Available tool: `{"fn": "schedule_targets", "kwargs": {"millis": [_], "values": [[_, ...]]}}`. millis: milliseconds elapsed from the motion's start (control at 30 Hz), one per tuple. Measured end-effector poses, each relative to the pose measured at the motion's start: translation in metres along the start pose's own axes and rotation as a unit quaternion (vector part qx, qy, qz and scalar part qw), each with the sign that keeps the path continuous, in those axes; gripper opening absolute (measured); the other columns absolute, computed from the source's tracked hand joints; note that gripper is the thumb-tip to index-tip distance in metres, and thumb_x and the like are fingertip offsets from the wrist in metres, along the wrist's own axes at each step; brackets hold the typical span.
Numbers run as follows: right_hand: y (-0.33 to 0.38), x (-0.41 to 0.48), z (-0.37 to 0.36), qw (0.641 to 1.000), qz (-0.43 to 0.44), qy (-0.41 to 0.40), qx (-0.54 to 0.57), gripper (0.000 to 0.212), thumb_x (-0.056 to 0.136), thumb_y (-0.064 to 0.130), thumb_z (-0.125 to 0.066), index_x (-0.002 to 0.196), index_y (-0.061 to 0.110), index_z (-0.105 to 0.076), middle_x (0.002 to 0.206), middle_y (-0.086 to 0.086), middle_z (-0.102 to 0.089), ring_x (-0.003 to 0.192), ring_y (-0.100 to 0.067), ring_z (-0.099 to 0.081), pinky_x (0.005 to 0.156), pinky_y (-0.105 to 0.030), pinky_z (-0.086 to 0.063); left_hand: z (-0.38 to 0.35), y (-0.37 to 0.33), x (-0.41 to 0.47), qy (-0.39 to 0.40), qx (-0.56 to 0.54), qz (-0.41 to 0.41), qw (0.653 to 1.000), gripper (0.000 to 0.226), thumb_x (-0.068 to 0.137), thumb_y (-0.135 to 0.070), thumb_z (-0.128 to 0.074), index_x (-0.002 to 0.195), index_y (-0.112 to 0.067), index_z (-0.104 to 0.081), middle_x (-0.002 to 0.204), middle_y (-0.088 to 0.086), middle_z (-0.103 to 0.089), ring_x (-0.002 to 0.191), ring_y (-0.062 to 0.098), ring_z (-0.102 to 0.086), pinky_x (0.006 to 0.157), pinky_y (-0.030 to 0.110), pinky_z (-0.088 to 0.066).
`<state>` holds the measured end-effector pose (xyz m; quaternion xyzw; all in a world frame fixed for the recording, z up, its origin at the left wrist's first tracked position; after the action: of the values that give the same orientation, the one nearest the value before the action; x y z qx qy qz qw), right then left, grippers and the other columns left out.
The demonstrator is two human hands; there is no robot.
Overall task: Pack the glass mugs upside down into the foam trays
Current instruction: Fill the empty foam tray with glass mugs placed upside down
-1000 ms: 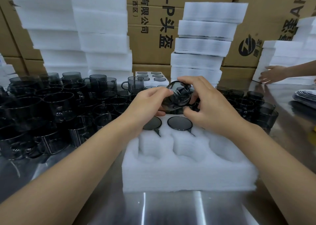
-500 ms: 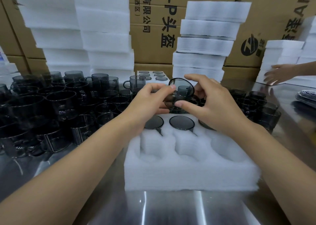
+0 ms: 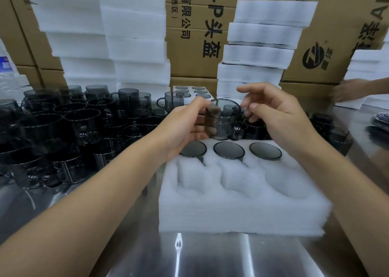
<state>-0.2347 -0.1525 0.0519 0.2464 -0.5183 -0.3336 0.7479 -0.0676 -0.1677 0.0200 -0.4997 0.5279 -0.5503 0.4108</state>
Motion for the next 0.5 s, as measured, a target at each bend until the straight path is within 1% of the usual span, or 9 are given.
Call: {"fn": "schedule_targets", "kwargs": {"millis": [100,133,167,233,267,300,367,433,500], "values": [[0.000,-0.003,-0.004,0.996,-0.013,0.077,-0.035,0.064,0.085,-0.017,-0.047,0.107,0.042,-0.060,0.112,0.012,-0.056,0.091,0.001,-0.057,0.081,-0.022,-0.050,-0.002,-0.001,-0.001,0.016,0.025,0.005,1.000,0.034,0.095,-0.025,-0.041,0.094,-0.014,-0.072,0.094,0.007,-0.069,0.074,0.018,-0.062,0.068,0.026,-0.048],[0.001,-0.005,-0.007,0.993,-0.013,0.113,-0.042,0.067,0.084,-0.020,-0.047,0.108,0.042,-0.060,0.119,0.012,-0.055,0.099,0.000,-0.058,0.084,-0.025,-0.051,-0.002,-0.003,-0.002,0.019,0.035,0.001,0.999,0.033,0.095,-0.025,-0.041,0.094,-0.013,-0.072,0.095,0.007,-0.070,0.074,0.017,-0.062,0.069,0.026,-0.047],[0.002,-0.006,-0.010,0.989,-0.013,0.143,-0.043,0.068,0.083,-0.021,-0.047,0.109,0.040,-0.061,0.125,0.013,-0.054,0.107,-0.007,-0.058,0.088,-0.031,-0.052,-0.002,-0.005,-0.002,0.023,0.041,-0.005,0.999,0.031,0.096,-0.025,-0.042,0.097,-0.012,-0.070,0.095,0.007,-0.070,0.074,0.016,-0.063,0.070,0.026,-0.048],[0.006,-0.010,-0.012,0.983,-0.016,0.180,-0.031,0.063,0.084,-0.020,-0.050,0.110,0.036,-0.063,0.132,0.015,-0.055,0.114,-0.026,-0.057,0.094,-0.045,-0.050,0.000,-0.012,-0.003,0.032,0.037,-0.017,0.999,0.028,0.096,-0.024,-0.044,0.103,-0.011,-0.067,0.091,0.006,-0.071,0.075,0.018,-0.063,0.073,0.029,-0.049],[0.008,-0.010,-0.012,0.982,-0.018,0.188,-0.027,0.059,0.086,-0.016,-0.053,0.111,0.036,-0.063,0.134,0.016,-0.054,0.117,-0.027,-0.057,0.096,-0.048,-0.048,0.001,-0.015,-0.004,0.037,0.033,-0.019,0.999,0.028,0.097,-0.026,-0.044,0.106,-0.011,-0.066,0.088,0.005,-0.072,0.075,0.018,-0.064,0.073,0.029,-0.050],[0.011,-0.011,-0.012,0.981,-0.019,0.192,-0.028,0.054,0.087,-0.011,-0.057,0.111,0.037,-0.063,0.136,0.018,-0.052,0.119,-0.020,-0.056,0.098,-0.046,-0.048,0.004,-0.018,-0.005,0.043,0.029,-0.019,0.998,0.029,0.097,-0.027,-0.045,0.111,-0.011,-0.065,0.085,0.005,-0.073,0.075,0.018,-0.064,0.071,0.029,-0.052],[0.016,-0.013,-0.010,0.979,-0.020,0.200,-0.022,0.045,0.087,0.000,-0.064,0.109,0.039,-0.063,0.138,0.020,-0.049,0.118,-0.008,-0.057,0.098,-0.042,-0.050,0.007,-0.022,-0.008,0.064,0.028,-0.019,0.997,0.032,0.098,-0.029,-0.045,0.118,-0.011,-0.062,0.081,0.006,-0.073,0.076,0.020,-0.067,0.068,0.029,-0.056],[0.021,-0.014,-0.010,0.977,-0.026,0.211,-0.008,0.035,0.081,0.014,-0.071,0.106,0.038,-0.065,0.137,0.023,-0.049,0.108,-0.009,-0.062,0.091,-0.041,-0.054,0.007,-0.025,-0.012,0.101,0.032,-0.018,0.994,0.031,0.098,-0.028,-0.045,0.117,-0.011,-0.062,0.081,0.007,-0.073,0.077,0.021,-0.069,0.072,0.030,-0.056],[0.027,-0.017,-0.011,0.974,-0.023,0.226,-0.008,0.034,0.069,0.027,-0.075,0.101,0.036,-0.068,0.135,0.023,-0.050,0.098,-0.010,-0.066,0.086,-0.032,-0.055,0.007,-0.025,-0.016,0.142,0.045,-0.012,0.989,0.028,0.095,-0.026,-0.048,0.113,-0.012,-0.064,0.085,0.008,-0.073,0.079,0.020,-0.069,0.073,0.029,-0.054]]}}
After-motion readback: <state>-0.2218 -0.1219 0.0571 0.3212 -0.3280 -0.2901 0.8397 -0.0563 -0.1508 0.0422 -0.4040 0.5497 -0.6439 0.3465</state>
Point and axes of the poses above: each hand's wrist, its own x-axis towards the middle knuckle, its own z-axis out of the back of the hand, y = z × x, the point moved 4 cm from there along x, towards the middle knuckle
